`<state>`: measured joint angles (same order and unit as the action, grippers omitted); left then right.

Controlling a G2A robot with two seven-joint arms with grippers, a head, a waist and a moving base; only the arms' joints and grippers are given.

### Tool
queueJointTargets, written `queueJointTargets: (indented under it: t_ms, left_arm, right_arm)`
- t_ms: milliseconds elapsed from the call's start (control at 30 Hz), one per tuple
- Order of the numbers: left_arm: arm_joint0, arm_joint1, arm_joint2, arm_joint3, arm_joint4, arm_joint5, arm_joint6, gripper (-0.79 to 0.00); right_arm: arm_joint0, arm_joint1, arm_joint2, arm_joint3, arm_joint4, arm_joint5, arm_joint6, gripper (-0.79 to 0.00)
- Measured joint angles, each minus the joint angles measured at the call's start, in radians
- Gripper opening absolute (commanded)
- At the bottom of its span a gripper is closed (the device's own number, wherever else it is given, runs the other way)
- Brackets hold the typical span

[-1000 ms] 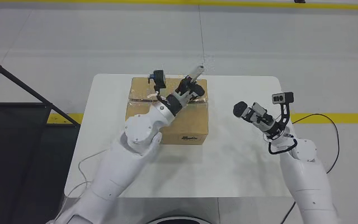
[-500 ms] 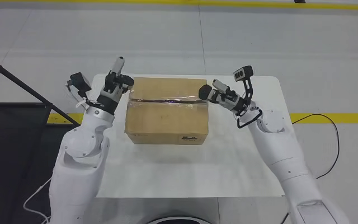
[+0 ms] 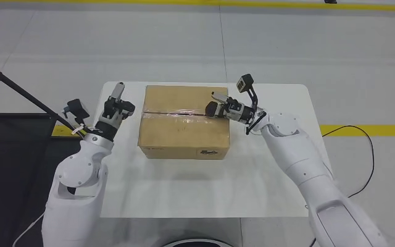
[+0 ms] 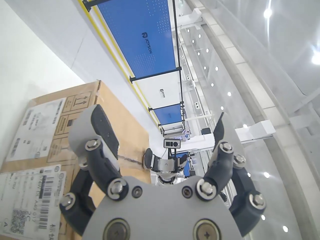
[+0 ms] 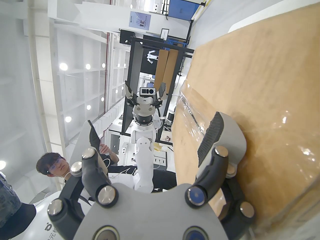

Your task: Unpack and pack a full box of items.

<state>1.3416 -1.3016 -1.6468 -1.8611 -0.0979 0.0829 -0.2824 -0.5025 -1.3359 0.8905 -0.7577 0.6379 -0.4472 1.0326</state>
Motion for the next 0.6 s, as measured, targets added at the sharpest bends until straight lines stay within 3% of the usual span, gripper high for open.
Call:
queueJointTargets:
  t_ms: [367, 600]
  left_arm:
    - [0.006, 0.005, 0.022, 0.022, -0.014, 0.009, -0.041, 0.000]
    - [0.015, 0.006, 0.036, 0.029, -0.025, 0.003, -0.034, 0.000]
  right_arm:
    - [-0.036, 0.023, 0.058, -0.047, -0.045, 0.029, 0.012, 0.000]
    - [-0.052, 0.008, 0.028, -0.106, -0.065, 0.067, -0.008, 0.000]
